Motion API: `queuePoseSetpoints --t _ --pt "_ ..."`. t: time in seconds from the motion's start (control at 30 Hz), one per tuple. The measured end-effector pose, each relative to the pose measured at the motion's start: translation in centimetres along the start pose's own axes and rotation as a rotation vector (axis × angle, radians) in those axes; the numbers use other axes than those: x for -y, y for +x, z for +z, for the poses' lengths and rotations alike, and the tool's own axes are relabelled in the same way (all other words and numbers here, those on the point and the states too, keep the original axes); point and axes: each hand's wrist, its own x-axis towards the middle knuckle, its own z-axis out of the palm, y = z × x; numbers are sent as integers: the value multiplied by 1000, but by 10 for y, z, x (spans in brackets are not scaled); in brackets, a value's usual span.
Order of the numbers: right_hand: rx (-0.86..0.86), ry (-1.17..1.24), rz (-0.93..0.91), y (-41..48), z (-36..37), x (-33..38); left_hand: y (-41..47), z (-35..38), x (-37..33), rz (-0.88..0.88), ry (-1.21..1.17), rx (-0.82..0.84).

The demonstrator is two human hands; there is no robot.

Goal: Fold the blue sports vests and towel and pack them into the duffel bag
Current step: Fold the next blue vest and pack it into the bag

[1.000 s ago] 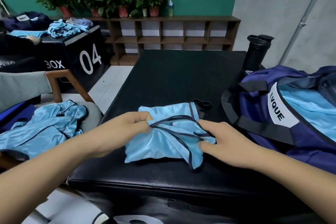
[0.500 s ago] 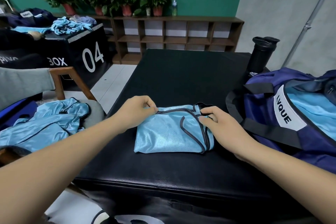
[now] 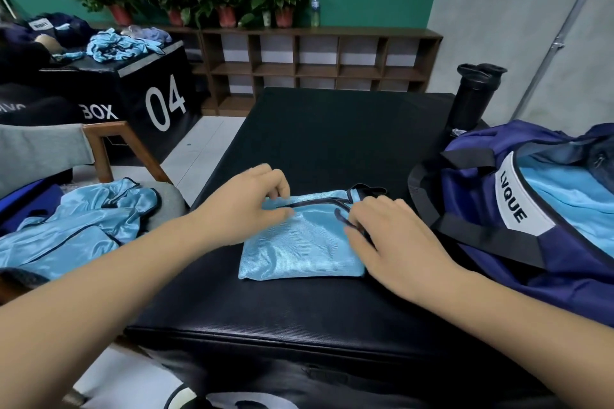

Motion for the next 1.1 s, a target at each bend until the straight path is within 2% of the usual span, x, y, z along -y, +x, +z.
queuePoseSetpoints --t 0.1,0.17,0.3,0.43,0.53,0.67,0.73,0.87,0.9,1.1 --pt "84 172 168 5 1 -7 -9 6 -8 -90 -165 204" --pt "74 245 256 6 5 -13 -12 14 -3 -107 -154 284" --pt "117 380 441 13 9 -27 -13 14 8 -122 -140 312" --pt "154 287 470 14 11 -37 -14 12 8 -100 -47 308" --pt "81 223 390 12 10 -36 -12 13 11 -84 -37 234" --pt "-139 116 81 7 -8 -15 -6 18 17 -64 -31 148" --pt "-85 95 -57 0 -15 3 -2 23 22 -51 -31 123" --pt "236 -44 -214 -17 -5 29 7 36 34 -44 5 61" --pt "263 -96 -230 -19 0 30 9 37 36 -49 9 47" --pt "190 -301 -212 -14 19 16 12 26 33 -64 23 14"
